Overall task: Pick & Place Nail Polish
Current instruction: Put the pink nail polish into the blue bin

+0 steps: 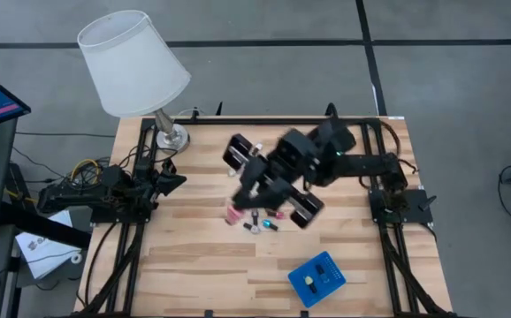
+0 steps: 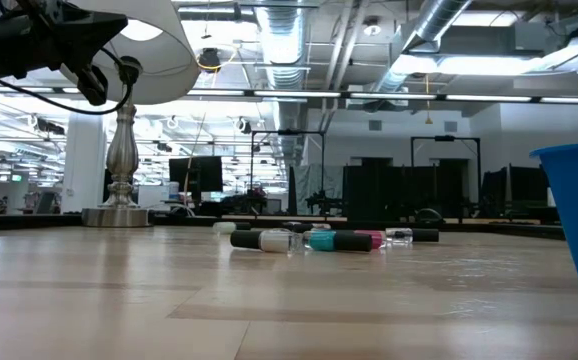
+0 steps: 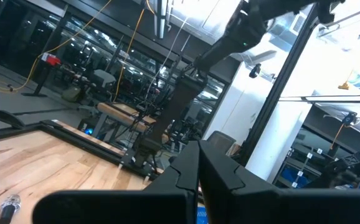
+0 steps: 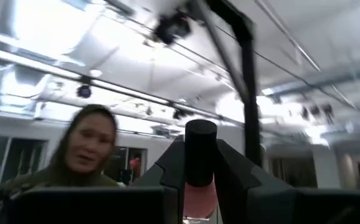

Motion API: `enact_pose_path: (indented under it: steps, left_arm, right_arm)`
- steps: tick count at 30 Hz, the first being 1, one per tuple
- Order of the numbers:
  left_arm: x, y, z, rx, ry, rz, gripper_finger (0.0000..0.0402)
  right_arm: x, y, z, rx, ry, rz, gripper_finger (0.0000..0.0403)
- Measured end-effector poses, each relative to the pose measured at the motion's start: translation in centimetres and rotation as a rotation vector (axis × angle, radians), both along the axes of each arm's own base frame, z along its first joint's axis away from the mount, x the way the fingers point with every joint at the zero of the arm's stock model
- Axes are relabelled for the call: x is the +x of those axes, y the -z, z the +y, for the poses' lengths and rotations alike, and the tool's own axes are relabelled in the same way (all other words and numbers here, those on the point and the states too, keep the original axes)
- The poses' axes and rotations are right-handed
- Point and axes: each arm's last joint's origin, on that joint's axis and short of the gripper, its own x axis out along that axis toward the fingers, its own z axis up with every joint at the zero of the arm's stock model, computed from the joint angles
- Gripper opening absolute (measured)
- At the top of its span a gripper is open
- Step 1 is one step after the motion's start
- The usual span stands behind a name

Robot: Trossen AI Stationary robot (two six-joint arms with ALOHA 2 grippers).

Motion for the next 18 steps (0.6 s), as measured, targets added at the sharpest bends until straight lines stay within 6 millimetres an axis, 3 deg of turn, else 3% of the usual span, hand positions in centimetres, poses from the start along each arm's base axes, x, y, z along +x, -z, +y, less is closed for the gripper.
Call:
enact_pose_path:
  steps: [9,14,18]
  left_arm:
    - [0.0,0.0,0.0,0.000,0.000,0.000,0.0001]
    - [0.0,0.0,0.0,0.000,0.000,0.000,0.0001]
    - [0.0,0.0,0.0,0.000,0.000,0.000,0.0001]
  right_arm:
    - [-0.6,-0.1,2.2,-0.020,0.059,-0.080,0.0046]
    - [-0.4,-0.1,1.8,-0.017,0.087,-0.076,0.0046]
    - [0.5,0.7,1.3,-0.044,0.102,0.041,0.0046]
